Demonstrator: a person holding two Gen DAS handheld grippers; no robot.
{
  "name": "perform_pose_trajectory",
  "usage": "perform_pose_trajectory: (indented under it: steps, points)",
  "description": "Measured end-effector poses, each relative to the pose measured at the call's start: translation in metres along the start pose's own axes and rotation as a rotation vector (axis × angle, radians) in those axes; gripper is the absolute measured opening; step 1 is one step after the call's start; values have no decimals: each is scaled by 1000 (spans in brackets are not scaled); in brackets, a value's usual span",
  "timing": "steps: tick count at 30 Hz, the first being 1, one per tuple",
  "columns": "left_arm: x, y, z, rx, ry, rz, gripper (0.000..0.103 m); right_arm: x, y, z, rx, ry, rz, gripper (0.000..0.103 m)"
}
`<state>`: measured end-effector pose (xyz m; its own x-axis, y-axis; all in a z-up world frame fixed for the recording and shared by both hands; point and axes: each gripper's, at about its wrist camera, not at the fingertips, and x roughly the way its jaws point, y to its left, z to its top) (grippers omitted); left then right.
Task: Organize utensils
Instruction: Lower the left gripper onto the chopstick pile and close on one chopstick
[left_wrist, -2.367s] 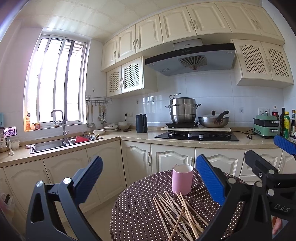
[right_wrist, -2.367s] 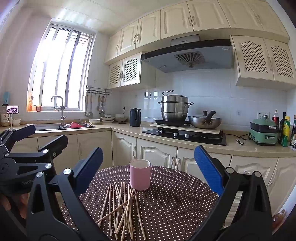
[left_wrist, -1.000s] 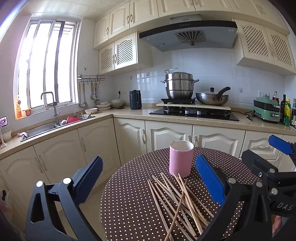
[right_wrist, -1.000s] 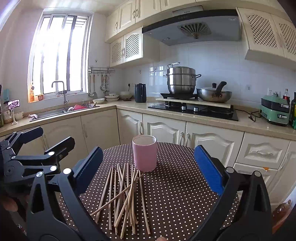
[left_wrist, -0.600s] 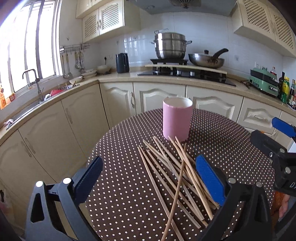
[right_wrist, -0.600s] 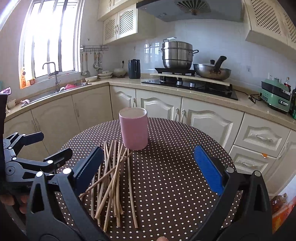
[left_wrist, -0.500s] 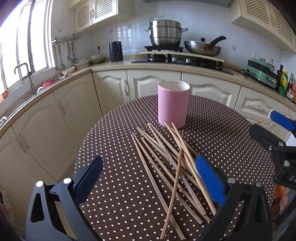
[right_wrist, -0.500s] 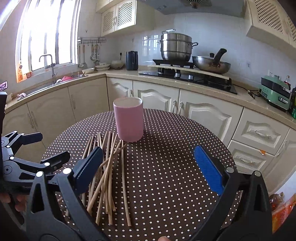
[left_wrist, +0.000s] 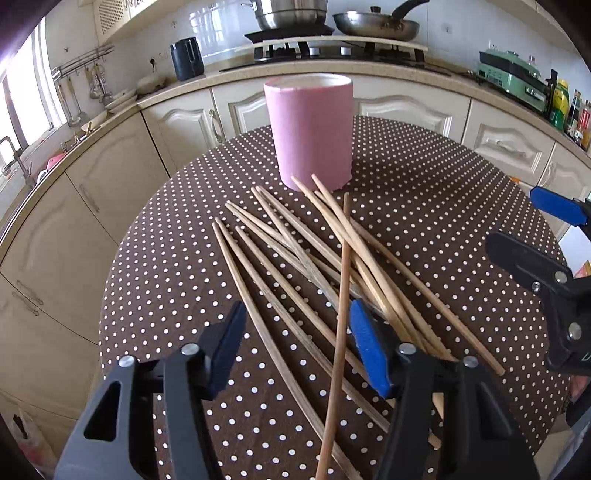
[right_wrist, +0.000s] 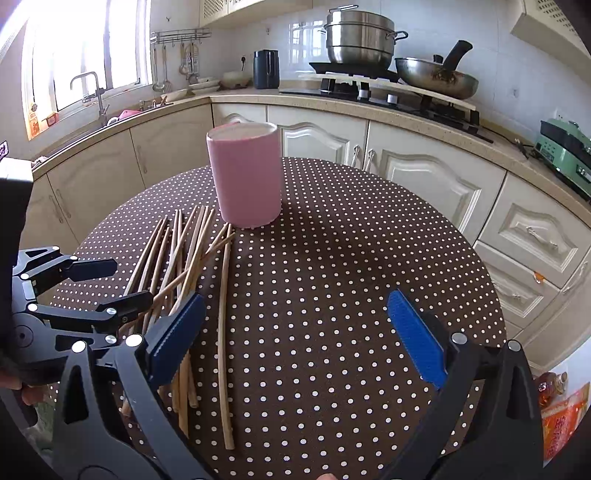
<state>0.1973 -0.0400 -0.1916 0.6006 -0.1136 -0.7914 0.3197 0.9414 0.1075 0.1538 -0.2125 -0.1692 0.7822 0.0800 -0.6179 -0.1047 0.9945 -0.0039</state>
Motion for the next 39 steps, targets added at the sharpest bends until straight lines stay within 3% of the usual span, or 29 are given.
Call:
perform_pose_trajectory:
  steps: [12, 15, 30, 39]
  points:
    - [11, -6, 6, 16, 29, -70, 26, 15, 0, 0, -3, 44, 34, 97]
    - [12, -3, 6, -9, 33, -113, 10, 16, 2, 1, -7, 51, 43, 97]
    - [3, 21, -4, -119, 7, -190, 6, 26, 8, 9, -12, 117, 127, 97]
    - [-16, 56, -16, -197, -36, -148, 6, 57, 17, 29, -71, 241, 170, 95]
